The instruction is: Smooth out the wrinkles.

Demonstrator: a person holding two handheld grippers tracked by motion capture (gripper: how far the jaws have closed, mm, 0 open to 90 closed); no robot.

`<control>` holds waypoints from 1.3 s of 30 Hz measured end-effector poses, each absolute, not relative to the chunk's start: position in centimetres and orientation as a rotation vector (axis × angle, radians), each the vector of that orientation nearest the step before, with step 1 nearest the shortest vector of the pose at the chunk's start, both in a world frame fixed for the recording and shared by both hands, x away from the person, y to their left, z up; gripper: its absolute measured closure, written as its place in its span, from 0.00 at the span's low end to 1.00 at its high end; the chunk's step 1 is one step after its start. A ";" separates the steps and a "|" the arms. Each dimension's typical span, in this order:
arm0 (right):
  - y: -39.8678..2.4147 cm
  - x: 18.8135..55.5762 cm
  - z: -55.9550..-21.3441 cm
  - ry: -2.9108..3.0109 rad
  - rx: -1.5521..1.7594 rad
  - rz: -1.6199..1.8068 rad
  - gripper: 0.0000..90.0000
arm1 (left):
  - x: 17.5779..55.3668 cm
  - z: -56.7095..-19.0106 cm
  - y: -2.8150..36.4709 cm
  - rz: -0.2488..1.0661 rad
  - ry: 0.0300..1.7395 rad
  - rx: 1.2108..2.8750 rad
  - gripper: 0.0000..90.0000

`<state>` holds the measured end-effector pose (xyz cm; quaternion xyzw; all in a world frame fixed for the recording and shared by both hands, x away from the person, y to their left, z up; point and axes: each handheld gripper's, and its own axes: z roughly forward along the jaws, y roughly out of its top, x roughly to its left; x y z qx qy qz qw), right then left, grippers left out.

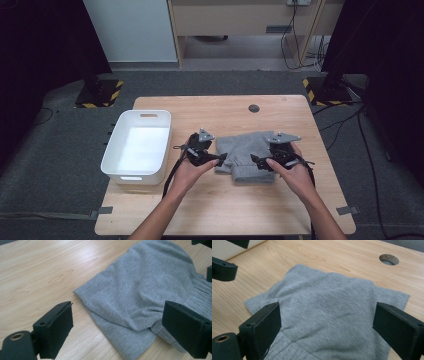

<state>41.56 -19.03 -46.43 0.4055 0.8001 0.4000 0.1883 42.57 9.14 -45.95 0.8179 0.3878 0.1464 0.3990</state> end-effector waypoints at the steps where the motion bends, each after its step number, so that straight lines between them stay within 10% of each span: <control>1: -19.0 41.6 -46.5 2.249 1.133 1.131 0.09 | 42.5 -45.7 9.2 0.372 0.980 2.072 0.10; 39: -20.6 38.8 -47.6 2.164 1.139 1.140 0.08 | 38.9 -39.6 18.1 0.508 1.050 2.063 0.10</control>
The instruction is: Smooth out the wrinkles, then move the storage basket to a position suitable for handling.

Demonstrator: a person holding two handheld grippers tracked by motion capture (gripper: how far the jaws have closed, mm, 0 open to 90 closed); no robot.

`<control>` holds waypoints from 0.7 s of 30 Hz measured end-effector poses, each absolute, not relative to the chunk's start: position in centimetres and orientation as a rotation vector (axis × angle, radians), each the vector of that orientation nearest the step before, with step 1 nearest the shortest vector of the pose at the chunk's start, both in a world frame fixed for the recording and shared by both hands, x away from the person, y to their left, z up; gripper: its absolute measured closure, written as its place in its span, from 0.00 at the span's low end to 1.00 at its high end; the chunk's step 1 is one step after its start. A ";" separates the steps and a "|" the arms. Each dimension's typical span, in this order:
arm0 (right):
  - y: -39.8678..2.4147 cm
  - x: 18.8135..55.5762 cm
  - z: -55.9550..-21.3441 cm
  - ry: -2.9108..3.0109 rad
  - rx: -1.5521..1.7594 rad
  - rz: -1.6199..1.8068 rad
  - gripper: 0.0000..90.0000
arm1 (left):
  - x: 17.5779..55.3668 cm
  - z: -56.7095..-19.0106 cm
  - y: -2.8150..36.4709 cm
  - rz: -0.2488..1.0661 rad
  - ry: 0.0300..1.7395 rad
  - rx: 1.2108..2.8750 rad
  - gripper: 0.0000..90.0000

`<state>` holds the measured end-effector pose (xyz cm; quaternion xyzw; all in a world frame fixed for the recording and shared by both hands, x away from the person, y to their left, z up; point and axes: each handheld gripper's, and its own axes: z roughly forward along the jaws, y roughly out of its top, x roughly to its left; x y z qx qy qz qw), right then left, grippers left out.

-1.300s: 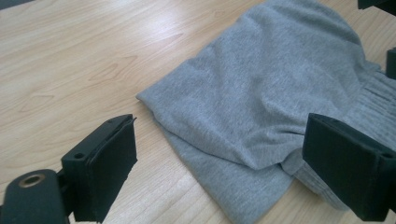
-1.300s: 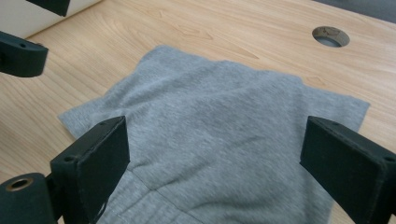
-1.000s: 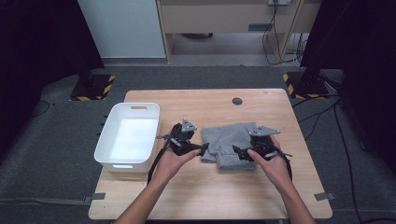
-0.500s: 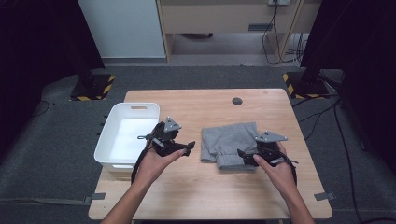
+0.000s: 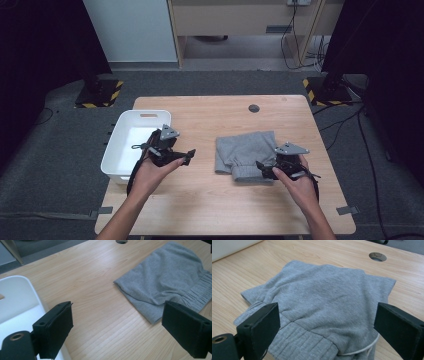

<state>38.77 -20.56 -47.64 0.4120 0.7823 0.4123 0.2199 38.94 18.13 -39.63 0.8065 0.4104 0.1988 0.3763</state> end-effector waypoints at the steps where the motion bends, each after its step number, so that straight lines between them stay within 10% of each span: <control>1: -20.6 38.8 -47.6 2.159 1.144 1.143 0.08 | 38.9 -39.5 18.4 0.510 1.053 2.061 0.10; 21: -21.6 38.6 -48.1 2.137 1.181 1.144 0.07 | 39.5 -39.3 23.1 0.558 1.165 2.029 0.10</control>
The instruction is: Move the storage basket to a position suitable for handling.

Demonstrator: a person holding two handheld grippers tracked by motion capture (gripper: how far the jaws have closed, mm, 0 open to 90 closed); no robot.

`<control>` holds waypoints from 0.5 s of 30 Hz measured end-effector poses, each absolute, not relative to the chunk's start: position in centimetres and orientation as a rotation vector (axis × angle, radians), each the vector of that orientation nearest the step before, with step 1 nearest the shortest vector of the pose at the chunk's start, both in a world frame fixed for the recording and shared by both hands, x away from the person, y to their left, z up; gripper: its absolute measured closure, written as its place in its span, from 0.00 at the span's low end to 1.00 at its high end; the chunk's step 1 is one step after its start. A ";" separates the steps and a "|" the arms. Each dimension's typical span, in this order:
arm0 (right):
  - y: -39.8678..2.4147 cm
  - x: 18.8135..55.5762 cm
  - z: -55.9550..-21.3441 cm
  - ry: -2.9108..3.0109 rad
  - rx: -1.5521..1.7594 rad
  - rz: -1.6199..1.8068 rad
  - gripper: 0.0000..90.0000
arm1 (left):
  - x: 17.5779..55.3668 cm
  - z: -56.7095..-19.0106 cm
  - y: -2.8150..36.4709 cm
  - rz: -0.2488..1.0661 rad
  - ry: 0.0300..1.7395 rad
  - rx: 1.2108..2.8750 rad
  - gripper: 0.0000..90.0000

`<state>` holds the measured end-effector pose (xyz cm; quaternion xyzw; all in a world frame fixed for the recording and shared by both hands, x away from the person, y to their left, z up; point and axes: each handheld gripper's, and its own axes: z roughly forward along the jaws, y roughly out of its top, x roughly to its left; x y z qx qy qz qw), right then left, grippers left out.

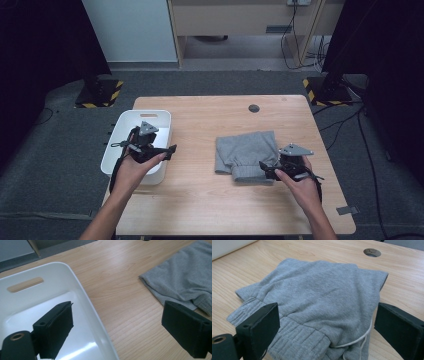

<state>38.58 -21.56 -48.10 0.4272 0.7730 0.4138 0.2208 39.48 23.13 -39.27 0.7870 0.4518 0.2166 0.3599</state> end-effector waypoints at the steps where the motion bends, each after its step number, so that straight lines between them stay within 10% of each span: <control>1: -21.6 38.5 -48.1 2.141 1.182 1.144 0.07 | 39.5 -39.3 23.1 0.558 1.165 2.029 0.10; 15: -22.0 38.0 -48.3 2.129 1.198 1.153 0.07 | 39.4 -39.6 25.9 0.589 1.231 2.017 0.10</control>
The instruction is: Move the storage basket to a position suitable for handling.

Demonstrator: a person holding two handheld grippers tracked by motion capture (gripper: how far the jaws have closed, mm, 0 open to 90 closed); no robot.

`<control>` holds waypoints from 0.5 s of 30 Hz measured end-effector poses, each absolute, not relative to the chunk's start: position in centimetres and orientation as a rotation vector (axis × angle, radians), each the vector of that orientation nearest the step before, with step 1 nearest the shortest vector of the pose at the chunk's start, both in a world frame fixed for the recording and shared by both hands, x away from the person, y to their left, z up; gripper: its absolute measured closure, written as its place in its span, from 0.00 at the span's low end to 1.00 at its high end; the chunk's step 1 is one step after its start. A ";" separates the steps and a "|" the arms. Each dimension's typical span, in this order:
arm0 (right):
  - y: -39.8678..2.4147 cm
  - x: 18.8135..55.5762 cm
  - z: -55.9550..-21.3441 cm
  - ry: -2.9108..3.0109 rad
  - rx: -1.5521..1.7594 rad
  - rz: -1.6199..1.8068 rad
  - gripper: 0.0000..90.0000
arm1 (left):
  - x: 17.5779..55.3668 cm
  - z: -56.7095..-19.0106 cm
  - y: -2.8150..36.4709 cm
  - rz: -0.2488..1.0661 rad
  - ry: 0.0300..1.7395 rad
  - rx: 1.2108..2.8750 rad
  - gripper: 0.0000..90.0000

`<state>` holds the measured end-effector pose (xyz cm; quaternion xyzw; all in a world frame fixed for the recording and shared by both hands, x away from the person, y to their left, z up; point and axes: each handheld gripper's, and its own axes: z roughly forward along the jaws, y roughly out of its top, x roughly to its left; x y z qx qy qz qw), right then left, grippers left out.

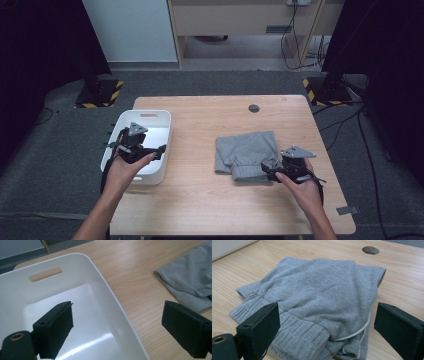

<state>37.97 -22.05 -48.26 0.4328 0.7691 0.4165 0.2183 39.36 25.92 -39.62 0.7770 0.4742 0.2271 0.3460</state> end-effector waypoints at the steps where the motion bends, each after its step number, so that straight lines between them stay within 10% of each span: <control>1: -22.2 37.9 -48.3 2.130 1.203 1.152 0.07 | 39.3 -39.6 26.2 0.594 1.237 2.014 0.10; 15: -22.2 37.9 -48.3 2.126 1.183 1.123 0.09 | 39.8 -39.7 29.5 0.636 1.328 1.979 0.11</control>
